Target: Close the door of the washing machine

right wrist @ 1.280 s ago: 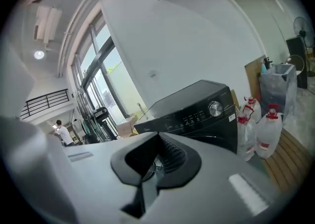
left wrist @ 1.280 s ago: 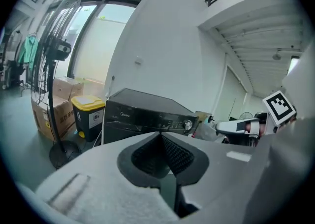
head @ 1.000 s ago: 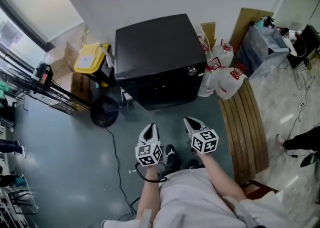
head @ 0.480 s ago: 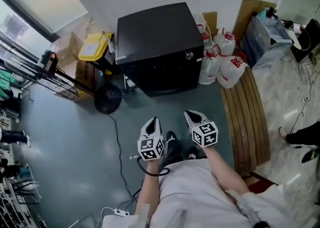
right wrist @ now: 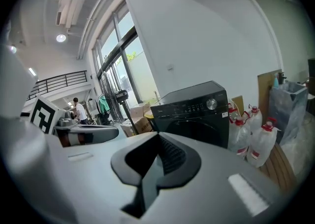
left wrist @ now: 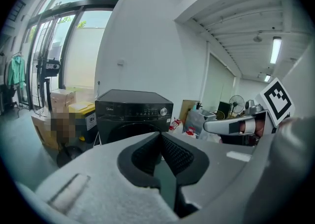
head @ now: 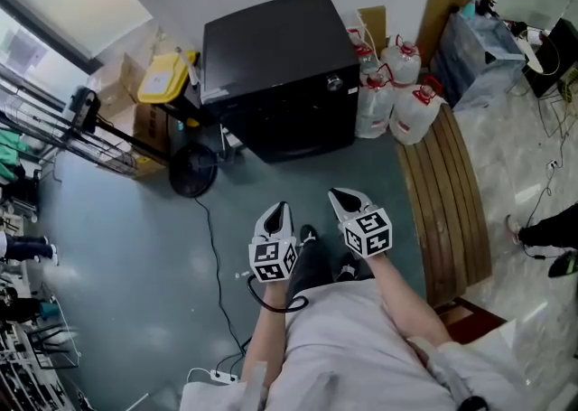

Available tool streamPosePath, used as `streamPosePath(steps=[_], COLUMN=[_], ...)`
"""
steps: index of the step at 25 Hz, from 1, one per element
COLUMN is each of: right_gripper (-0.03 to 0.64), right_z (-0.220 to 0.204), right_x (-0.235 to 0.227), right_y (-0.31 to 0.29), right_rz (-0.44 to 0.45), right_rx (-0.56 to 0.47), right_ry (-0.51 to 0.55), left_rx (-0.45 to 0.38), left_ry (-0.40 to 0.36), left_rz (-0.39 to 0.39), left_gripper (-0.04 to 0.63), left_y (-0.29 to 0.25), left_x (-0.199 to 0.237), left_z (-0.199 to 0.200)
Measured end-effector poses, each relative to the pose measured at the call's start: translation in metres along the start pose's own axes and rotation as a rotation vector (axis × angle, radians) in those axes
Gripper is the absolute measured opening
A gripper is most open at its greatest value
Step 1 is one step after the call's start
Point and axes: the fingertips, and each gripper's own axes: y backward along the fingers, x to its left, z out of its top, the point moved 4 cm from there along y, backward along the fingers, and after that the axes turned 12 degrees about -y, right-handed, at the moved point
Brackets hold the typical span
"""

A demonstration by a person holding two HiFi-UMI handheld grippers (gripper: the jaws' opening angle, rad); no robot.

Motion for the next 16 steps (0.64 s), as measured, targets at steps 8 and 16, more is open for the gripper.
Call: streamPosePath(steps=[8, 16], right_gripper=[0.003, 0.003], right_z=[-0.009, -0.009], right_x=[-0.001, 0.001], right_y=[0.007, -0.001], right_rz=[-0.007, -0.004], right_rx=[0.011, 0.023], right_ry=[0.008, 0.013], left_rx=[-0.003, 0.014], left_ry=[0.001, 0.042], left_rz=[-0.023, 0.012], left_gripper=[0.011, 0.006], left_y=[0.002, 0.006], left_x=[-0.01, 0.001], left_z=[-0.004, -0.016])
